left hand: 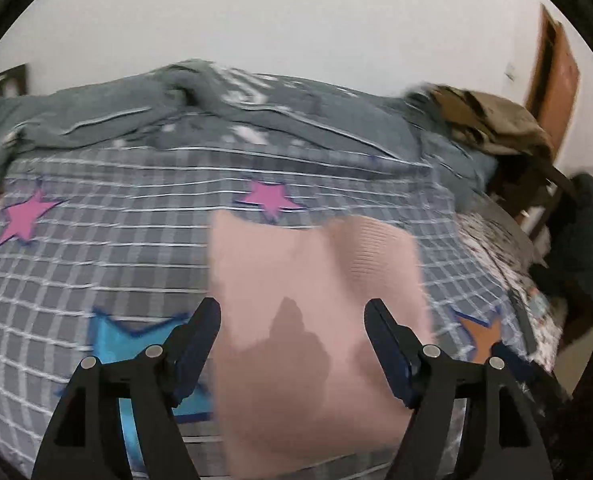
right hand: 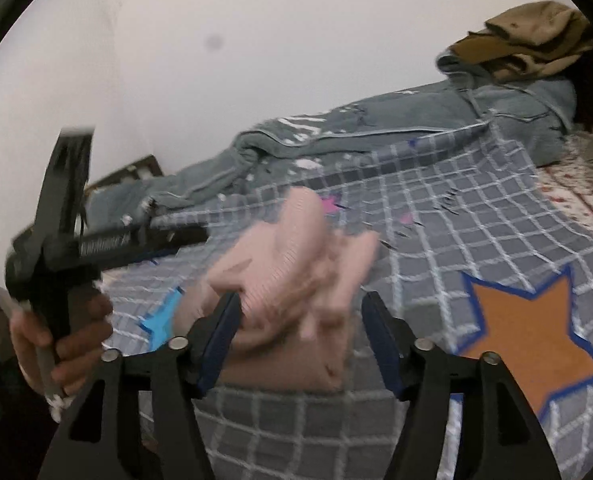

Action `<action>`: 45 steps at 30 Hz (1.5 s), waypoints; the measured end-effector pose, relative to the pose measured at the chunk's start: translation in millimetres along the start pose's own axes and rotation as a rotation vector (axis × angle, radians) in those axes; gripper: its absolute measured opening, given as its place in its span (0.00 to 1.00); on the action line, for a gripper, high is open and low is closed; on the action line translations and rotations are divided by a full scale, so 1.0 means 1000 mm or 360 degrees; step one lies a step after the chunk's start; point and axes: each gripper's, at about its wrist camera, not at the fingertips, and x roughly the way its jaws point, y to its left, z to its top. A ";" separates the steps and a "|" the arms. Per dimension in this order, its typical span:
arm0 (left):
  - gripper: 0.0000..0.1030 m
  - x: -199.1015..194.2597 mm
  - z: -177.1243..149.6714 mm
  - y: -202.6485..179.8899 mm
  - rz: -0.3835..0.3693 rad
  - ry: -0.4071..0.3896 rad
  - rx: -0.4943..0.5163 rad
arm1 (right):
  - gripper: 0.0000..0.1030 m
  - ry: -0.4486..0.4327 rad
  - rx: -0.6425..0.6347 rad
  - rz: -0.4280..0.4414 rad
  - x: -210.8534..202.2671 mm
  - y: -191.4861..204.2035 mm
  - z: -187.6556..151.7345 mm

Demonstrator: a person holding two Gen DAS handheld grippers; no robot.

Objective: Fold small clothes

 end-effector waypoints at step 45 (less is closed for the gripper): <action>0.74 0.021 -0.049 0.050 -0.0227 0.0191 -0.0016 | 0.09 0.0181 0.0127 -0.0068 0.046 0.002 0.001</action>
